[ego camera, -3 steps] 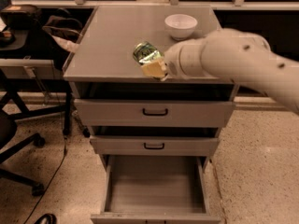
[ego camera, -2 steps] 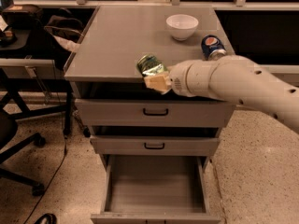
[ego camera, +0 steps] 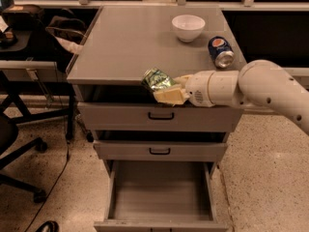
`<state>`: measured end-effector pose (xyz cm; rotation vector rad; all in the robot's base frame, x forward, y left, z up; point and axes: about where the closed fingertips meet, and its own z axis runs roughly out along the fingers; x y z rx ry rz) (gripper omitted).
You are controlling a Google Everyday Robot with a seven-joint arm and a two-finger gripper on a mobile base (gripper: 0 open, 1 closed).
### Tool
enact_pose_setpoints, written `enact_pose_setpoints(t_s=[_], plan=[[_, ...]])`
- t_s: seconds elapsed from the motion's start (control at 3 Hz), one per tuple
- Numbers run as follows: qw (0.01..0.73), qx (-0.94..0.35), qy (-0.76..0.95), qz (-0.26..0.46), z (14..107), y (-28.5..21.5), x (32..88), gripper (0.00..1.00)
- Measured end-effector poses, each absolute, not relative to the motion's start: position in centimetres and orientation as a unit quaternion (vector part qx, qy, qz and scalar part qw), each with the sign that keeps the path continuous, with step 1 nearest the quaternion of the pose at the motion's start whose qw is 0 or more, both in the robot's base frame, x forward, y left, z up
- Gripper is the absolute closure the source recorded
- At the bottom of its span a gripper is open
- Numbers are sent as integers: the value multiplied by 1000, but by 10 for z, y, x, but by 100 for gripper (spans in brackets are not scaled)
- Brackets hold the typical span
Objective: Place green can into bottom drawer
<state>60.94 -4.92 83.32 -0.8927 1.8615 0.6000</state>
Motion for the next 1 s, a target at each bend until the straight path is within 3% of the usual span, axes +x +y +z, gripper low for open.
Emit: enact_pose_setpoints(t_s=[1.0], plan=[[458, -436, 734, 250, 817, -36, 588, 100]])
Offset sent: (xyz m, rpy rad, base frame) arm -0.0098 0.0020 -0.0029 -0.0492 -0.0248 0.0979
